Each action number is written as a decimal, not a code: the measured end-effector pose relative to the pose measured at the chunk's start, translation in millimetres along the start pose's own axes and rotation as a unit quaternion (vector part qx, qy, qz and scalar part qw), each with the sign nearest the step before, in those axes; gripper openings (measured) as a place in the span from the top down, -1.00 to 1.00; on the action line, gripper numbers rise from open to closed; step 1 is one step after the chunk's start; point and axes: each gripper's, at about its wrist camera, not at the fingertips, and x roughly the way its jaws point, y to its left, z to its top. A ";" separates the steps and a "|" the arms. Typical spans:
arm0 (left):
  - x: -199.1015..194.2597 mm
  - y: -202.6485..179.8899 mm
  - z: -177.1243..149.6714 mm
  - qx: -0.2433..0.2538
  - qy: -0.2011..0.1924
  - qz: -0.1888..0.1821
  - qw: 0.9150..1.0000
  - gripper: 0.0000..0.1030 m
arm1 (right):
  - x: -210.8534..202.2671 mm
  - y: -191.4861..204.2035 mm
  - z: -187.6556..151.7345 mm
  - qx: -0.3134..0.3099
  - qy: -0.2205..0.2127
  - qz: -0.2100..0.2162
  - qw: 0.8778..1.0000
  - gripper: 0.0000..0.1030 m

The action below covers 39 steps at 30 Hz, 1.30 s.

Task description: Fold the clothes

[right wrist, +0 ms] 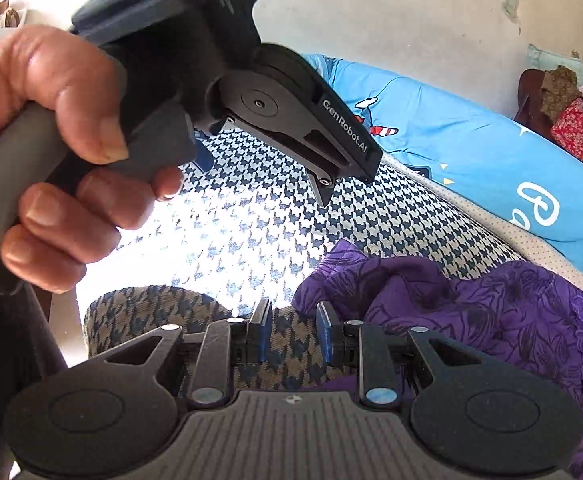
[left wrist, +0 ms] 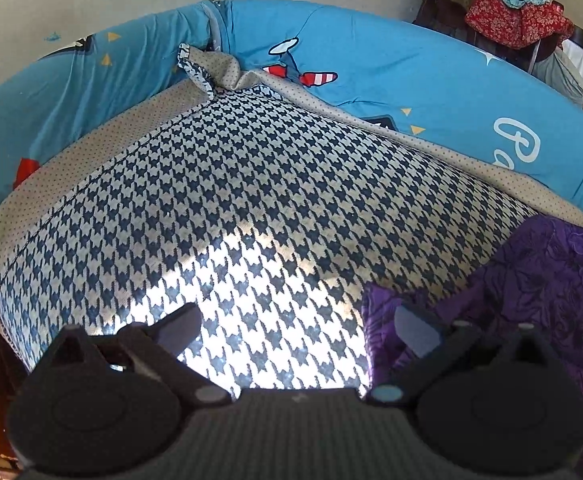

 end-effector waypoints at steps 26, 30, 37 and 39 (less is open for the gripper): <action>-13.8 26.4 4.4 -0.052 -0.015 -0.007 0.999 -1.00 | 79.9 -44.7 27.5 0.067 0.046 0.024 0.996 0.88; -11.9 29.5 4.1 -0.058 -0.010 -0.006 0.998 -1.00 | 67.2 -88.6 60.3 0.149 0.011 0.030 0.988 0.88; -10.0 27.9 2.7 -0.062 -0.005 -0.010 0.998 -1.00 | 43.2 -130.8 138.5 0.188 -0.052 0.053 0.979 0.88; -9.8 27.4 2.7 -0.064 -0.004 -0.010 0.998 -1.00 | 41.4 -130.4 159.8 0.177 -0.064 0.058 0.980 0.88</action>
